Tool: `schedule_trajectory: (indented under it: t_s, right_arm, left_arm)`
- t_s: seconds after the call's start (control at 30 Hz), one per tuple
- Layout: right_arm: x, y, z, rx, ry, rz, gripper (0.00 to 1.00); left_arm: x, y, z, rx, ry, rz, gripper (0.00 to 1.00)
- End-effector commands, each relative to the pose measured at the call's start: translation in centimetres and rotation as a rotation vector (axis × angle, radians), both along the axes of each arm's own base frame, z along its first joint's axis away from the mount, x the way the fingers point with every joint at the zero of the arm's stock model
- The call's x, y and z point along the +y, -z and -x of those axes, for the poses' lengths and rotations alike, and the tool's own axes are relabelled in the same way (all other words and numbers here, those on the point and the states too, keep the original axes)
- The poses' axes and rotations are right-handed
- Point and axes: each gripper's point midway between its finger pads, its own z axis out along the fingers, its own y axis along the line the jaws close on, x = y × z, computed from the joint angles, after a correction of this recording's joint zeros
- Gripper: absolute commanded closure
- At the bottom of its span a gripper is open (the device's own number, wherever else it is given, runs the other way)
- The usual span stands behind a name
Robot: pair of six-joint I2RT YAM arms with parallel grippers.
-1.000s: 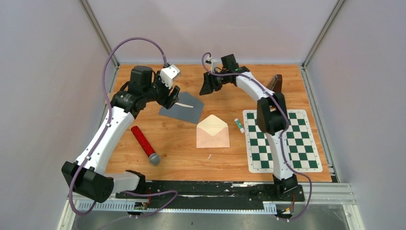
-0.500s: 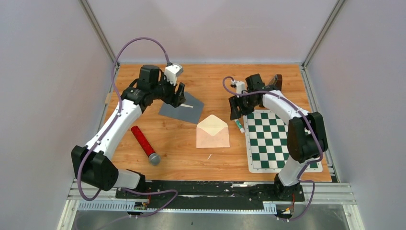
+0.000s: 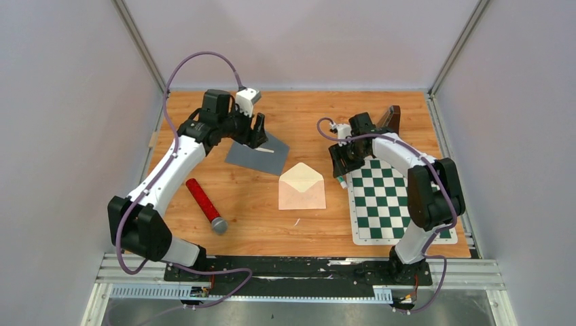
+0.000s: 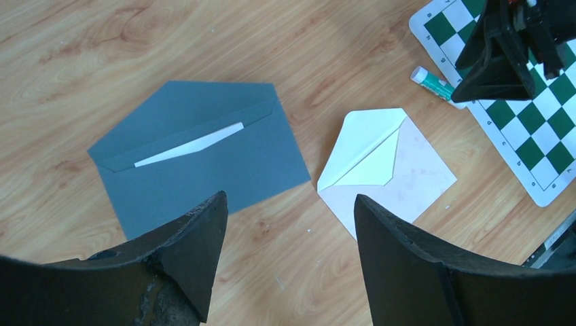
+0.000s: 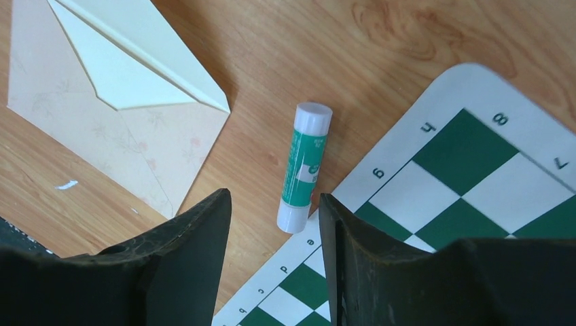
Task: Place the letter into the envelope and seal it
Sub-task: Place the envelope at the center of the board, then pick up the solid glue from the center of the board.
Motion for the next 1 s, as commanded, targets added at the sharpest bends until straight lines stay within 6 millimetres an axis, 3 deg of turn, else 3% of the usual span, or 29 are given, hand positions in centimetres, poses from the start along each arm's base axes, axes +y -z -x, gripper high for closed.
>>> schedule_trajectory:
  t_s: [0.0, 0.4, 0.77, 0.8, 0.9, 0.97]
  right_arm:
    - [-0.5, 0.5, 1.2, 0.012, 0.0, 0.012, 0.49]
    - [-1.7, 2.9, 2.4, 0.046, -0.023, 0.071, 0.53]
    - [-2.0, 5.1, 2.1, 0.056, -0.089, 0.112, 0.65]
    - [-2.1, 5.1, 2.0, 0.052, -0.093, 0.116, 0.66]
    - [-1.8, 4.3, 1.7, 0.035, -0.129, 0.108, 0.8]
    - [-0.7, 2.4, 1.6, 0.049, -0.188, 0.057, 0.87]
  left_arm:
    - [-0.4, -2.8, -1.0, -0.069, 0.0, 0.041, 0.23]
    - [-0.9, -2.4, -1.5, -0.058, 0.027, 0.042, 0.23]
    - [-1.2, -2.3, -1.3, -0.072, 0.059, 0.044, 0.25]
    - [-1.3, -2.3, -1.2, -0.077, 0.072, 0.047, 0.25]
    - [-2.0, -1.5, -0.4, -0.113, 0.17, 0.048, 0.26]
    - [-2.7, -1.4, 0.8, -0.207, 0.306, 0.046, 0.26]
